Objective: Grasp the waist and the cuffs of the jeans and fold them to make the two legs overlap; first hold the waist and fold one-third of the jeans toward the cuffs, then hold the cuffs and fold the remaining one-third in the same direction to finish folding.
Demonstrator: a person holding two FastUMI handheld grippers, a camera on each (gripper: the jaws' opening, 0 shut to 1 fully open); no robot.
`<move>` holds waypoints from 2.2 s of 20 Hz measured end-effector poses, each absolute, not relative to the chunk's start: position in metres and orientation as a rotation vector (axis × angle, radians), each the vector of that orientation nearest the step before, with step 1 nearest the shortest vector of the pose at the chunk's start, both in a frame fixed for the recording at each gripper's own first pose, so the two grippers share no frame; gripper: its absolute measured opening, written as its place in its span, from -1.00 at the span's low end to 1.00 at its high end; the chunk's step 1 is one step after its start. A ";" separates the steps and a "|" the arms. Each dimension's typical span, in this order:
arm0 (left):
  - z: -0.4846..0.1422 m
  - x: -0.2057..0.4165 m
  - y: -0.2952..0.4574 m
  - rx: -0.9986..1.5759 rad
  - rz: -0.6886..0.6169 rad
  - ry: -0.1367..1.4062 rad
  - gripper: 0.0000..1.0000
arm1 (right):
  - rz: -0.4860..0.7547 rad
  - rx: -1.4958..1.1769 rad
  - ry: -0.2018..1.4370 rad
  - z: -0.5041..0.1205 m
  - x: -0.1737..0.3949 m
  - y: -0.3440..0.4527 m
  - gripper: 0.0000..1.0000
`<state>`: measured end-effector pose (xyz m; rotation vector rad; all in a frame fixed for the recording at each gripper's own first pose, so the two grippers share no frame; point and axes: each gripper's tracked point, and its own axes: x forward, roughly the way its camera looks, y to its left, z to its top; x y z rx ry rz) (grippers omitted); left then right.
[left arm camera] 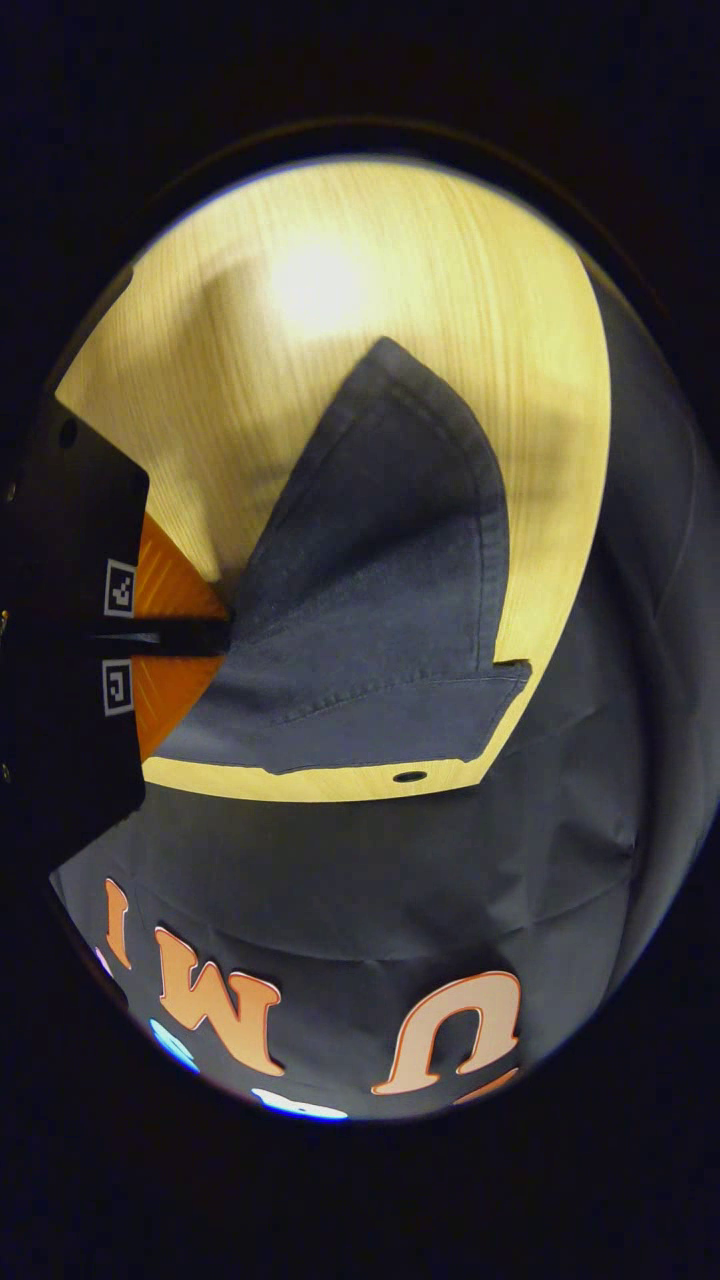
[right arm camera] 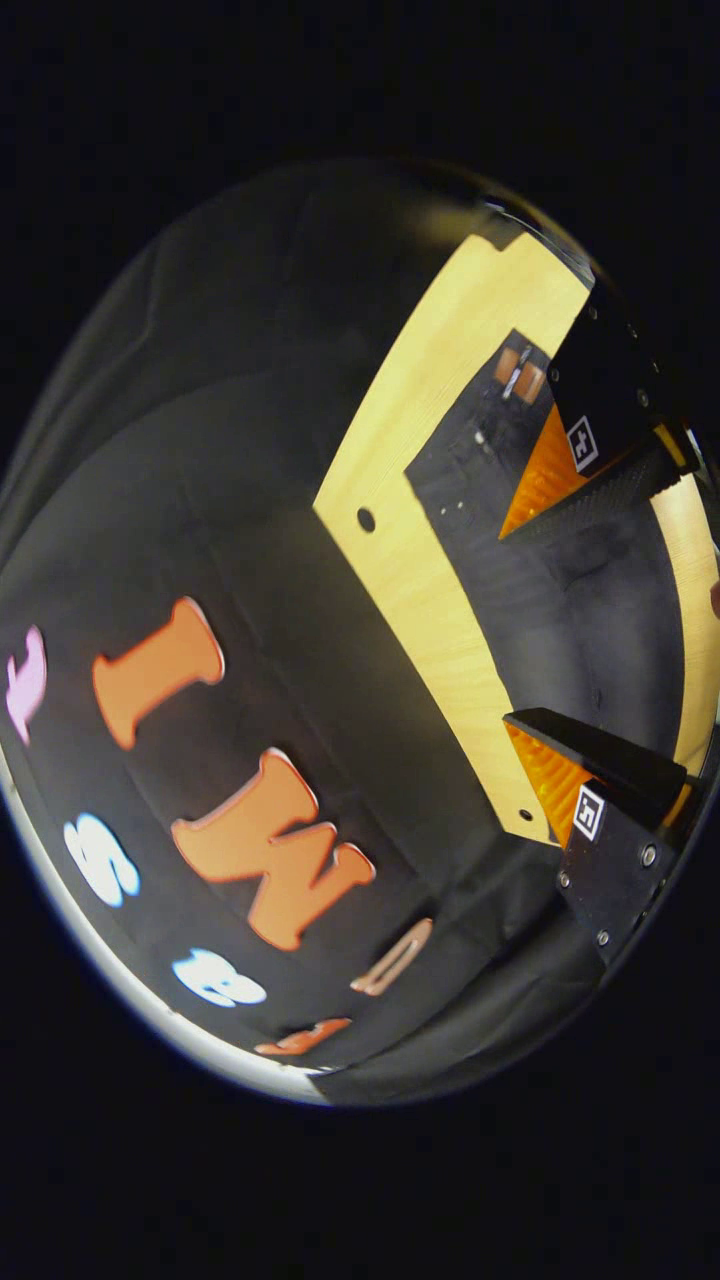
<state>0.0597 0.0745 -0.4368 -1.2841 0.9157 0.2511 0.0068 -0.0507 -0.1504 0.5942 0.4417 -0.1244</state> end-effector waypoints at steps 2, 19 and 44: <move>-0.429 0.061 0.092 -1.277 0.247 0.916 -0.98 | -0.197 0.645 0.465 -0.177 -0.005 -0.083 0.94; -0.401 0.058 0.091 -1.179 0.175 0.974 -0.98 | -0.471 1.012 0.861 -0.377 -0.043 -0.131 0.97; -0.393 0.064 0.089 -1.193 0.152 0.951 -0.98 | -0.448 1.036 0.769 -0.386 -0.013 -0.140 -0.83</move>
